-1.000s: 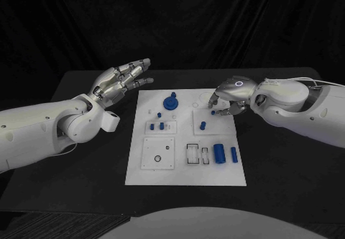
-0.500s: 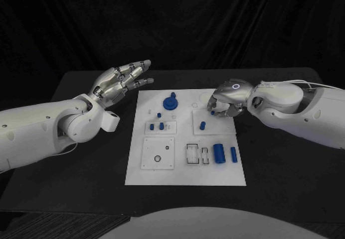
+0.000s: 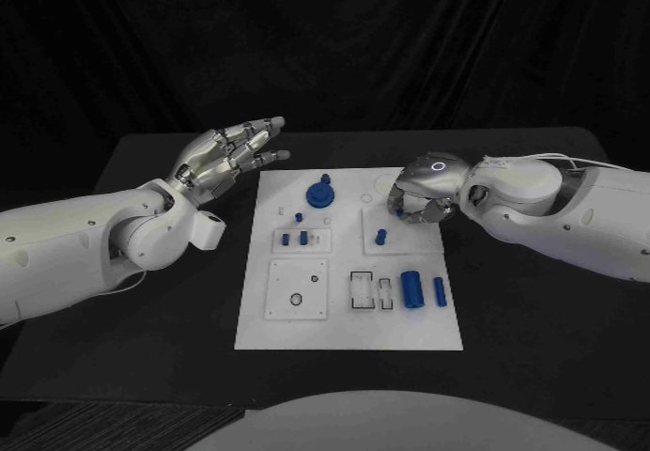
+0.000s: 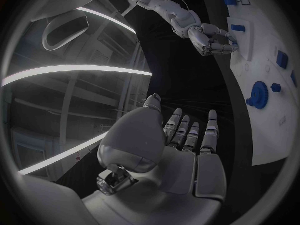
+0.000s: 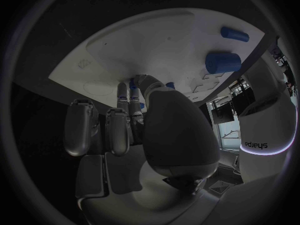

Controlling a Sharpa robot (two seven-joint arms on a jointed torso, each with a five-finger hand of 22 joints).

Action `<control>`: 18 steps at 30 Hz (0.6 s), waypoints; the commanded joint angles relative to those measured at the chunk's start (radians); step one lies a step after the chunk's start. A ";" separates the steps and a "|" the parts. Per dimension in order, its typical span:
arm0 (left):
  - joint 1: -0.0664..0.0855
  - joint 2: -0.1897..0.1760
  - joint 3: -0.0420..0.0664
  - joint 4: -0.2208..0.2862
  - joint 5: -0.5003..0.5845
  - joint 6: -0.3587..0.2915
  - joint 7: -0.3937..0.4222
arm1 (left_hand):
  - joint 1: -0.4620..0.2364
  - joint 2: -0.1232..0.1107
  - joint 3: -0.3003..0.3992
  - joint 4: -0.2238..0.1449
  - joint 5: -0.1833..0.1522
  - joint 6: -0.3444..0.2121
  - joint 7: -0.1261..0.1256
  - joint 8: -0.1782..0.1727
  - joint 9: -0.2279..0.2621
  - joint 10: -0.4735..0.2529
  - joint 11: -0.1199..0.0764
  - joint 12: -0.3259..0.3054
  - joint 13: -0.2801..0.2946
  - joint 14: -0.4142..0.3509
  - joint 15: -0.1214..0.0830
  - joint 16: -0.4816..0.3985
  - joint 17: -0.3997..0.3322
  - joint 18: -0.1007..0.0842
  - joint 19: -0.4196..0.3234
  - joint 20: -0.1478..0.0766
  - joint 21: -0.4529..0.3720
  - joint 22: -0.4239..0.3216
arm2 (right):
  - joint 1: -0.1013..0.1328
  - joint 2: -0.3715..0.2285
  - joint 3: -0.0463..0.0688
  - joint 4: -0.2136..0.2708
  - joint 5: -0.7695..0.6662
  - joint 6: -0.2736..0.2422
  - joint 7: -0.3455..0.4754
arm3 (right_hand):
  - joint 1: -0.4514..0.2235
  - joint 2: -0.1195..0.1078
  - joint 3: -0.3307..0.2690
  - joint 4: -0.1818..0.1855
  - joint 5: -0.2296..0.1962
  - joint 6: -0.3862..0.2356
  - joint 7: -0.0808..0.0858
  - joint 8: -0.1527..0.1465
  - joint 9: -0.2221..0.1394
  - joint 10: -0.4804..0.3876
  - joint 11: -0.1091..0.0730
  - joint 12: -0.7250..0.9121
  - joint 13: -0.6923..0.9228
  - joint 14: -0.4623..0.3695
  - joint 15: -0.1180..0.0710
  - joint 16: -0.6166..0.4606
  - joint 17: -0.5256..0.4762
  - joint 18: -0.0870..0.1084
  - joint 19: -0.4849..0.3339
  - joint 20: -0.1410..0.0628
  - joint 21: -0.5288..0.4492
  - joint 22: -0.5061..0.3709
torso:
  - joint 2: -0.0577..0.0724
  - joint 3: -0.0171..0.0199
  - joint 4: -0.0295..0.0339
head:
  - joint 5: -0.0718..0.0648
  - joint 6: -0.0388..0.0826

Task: Assemble the parts on the task board

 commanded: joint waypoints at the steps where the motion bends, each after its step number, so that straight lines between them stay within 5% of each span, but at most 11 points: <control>1: -0.002 0.003 0.001 0.000 0.007 0.017 0.057 | 0.016 -0.002 -0.003 -0.002 0.010 0.014 0.001 0.006 0.002 -0.001 0.006 0.005 -0.001 0.002 0.009 0.003 0.001 0.010 0.006 0.007 0.005 0.002 | -0.005 0.003 0.000 -0.006 -0.007 0.006 0.009 | 0.012 0.004 0.012 -0.008 0.018 0.015 0.003 0.011 0.014 0.010 0.001 0.006 0.003 0.065 -0.007 -0.004 0.098 -0.005 0.007 -0.010 -0.006 0.187 | 0.000 0.0000 -0.0002 | 0.005 0.000; 9: -0.003 0.004 0.001 -0.001 0.007 0.020 0.051 | 0.066 -0.005 0.005 -0.008 0.059 0.047 0.006 0.022 0.005 -0.001 0.011 0.013 -0.001 0.004 0.012 0.004 0.001 0.010 0.018 0.013 0.007 -0.003 | -0.011 0.008 0.000 -0.017 0.024 0.005 0.021 | 0.031 0.019 0.039 -0.040 0.040 0.045 0.036 0.037 0.056 0.046 -0.005 0.018 0.007 0.064 -0.011 -0.004 0.098 -0.004 0.004 -0.014 -0.008 0.186 | 0.001 -0.0012 -0.0013 | 0.010 0.000; 18: -0.006 0.009 0.001 -0.005 0.007 0.028 0.043 | 0.092 -0.007 0.010 -0.011 0.082 0.050 0.010 0.027 0.005 0.000 0.016 0.017 -0.001 0.011 0.016 0.006 0.003 0.010 0.046 0.020 0.018 0.011 | -0.014 0.009 0.000 -0.020 0.030 -0.001 0.027 | 0.038 0.025 0.054 -0.058 0.034 0.056 0.049 0.048 0.080 0.071 -0.002 0.014 0.003 0.064 -0.010 -0.002 0.101 -0.004 0.003 -0.014 -0.009 0.186 | 0.001 -0.0007 -0.0001 | 0.008 0.000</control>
